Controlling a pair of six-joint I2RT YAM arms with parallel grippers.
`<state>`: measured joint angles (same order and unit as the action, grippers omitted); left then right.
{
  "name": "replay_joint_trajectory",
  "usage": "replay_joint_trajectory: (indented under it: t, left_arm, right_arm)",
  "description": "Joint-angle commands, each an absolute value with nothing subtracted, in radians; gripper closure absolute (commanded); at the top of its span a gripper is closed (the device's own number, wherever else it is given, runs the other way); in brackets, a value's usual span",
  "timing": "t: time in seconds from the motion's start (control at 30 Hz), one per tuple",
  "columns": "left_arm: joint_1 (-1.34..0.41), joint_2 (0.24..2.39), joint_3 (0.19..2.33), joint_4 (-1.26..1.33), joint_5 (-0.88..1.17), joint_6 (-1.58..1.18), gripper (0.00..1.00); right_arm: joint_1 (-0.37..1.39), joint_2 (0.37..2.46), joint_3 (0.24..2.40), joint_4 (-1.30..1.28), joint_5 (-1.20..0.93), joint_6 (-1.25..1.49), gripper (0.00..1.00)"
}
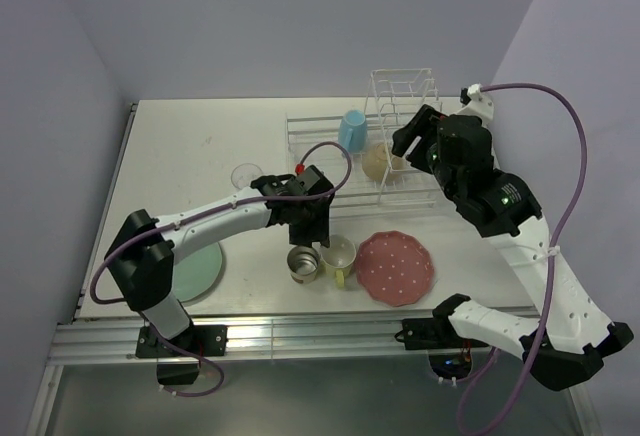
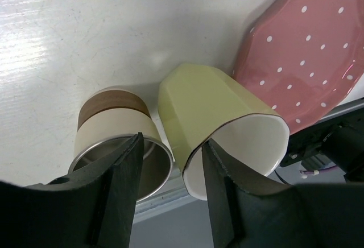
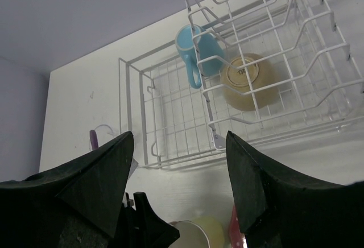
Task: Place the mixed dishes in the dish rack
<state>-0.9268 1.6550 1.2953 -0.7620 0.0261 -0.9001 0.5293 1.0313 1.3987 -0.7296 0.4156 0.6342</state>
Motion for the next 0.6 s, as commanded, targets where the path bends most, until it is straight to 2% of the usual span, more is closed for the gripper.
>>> replay_joint_trajectory:
  t: [0.0, 0.2, 0.3, 0.33, 0.47, 0.57]
  left_arm:
    - [-0.930, 1.675, 1.324, -0.744, 0.031, -0.853, 0.50]
    - [-0.931, 1.741, 1.353, -0.729, 0.029, -0.812, 0.65]
    - [-0.933, 1.773, 1.387, -0.729, 0.031, -0.790, 0.75]
    - [-0.934, 1.781, 1.403, -0.736, 0.028, -0.787, 0.81]
    - [-0.934, 1.767, 1.405, -0.756, 0.009, -0.796, 0.85]
    - [-0.934, 1.735, 1.358, -0.732, 0.012, -0.810, 0.92]
  right_arm:
    - [0.522, 0.996, 1.396, -0.716, 0.422, 0.632, 0.27]
    - [0.522, 0.992, 1.404, -0.733, 0.417, 0.640, 0.27]
    - [0.522, 0.997, 1.416, -0.741, 0.417, 0.637, 0.28]
    - [0.522, 1.002, 1.420, -0.744, 0.416, 0.635, 0.28]
    - [0.522, 1.008, 1.434, -0.747, 0.419, 0.632, 0.28]
    - [0.522, 1.015, 1.445, -0.749, 0.422, 0.629, 0.28]
